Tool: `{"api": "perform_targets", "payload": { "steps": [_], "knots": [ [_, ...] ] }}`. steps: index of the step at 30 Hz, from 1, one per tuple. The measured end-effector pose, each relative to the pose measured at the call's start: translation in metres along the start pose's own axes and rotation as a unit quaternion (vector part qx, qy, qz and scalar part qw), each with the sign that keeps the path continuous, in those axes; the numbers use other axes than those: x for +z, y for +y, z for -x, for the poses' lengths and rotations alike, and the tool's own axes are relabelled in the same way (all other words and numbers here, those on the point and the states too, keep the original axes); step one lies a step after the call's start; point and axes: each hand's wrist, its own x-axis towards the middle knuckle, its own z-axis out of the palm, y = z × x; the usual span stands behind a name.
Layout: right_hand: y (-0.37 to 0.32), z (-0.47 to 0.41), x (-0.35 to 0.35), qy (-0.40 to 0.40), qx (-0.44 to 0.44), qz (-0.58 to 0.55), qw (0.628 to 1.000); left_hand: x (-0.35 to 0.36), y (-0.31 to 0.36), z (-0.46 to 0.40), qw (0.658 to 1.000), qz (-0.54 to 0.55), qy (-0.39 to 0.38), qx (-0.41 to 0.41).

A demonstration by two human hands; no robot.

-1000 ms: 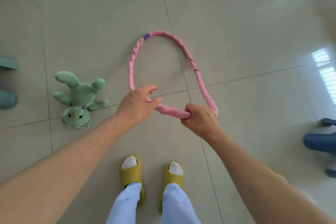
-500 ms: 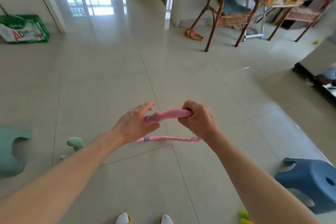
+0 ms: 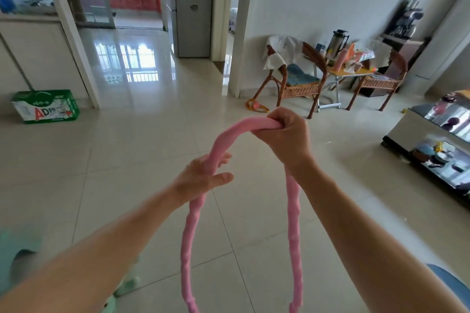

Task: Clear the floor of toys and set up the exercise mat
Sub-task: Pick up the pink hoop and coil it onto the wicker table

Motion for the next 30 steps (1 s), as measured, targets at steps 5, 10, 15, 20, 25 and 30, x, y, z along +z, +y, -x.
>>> {"api": "perform_targets", "payload": {
  "steps": [5, 10, 15, 20, 25, 30],
  "knots": [
    [-0.042, -0.017, -0.022, 0.071, 0.067, -0.192, 0.977, -0.008, 0.036, 0.007, 0.988, 0.146, -0.049, 0.032],
    [-0.061, -0.020, -0.020, 0.098, 0.163, -0.360, 0.914, 0.012, 0.050, 0.005, 0.979, 0.159, -0.131, 0.009],
    [-0.060, -0.015, -0.005, 0.104, 0.268, -0.446, 0.847, 0.031, 0.055, -0.001, 0.973, 0.199, -0.105, -0.040],
    [-0.054, -0.016, 0.006, 0.057, 0.313, -0.463, 0.828, 0.027, 0.043, -0.003, 0.975, 0.193, 0.061, -0.089],
    [-0.028, -0.002, 0.021, -0.109, 0.252, -0.381, 0.883, 0.007, 0.045, -0.008, 0.945, 0.296, 0.125, -0.065],
    [0.018, 0.035, 0.044, -0.201, 0.319, -0.257, 0.890, -0.025, 0.056, -0.014, 0.901, 0.388, 0.189, -0.056]
  ]
}}
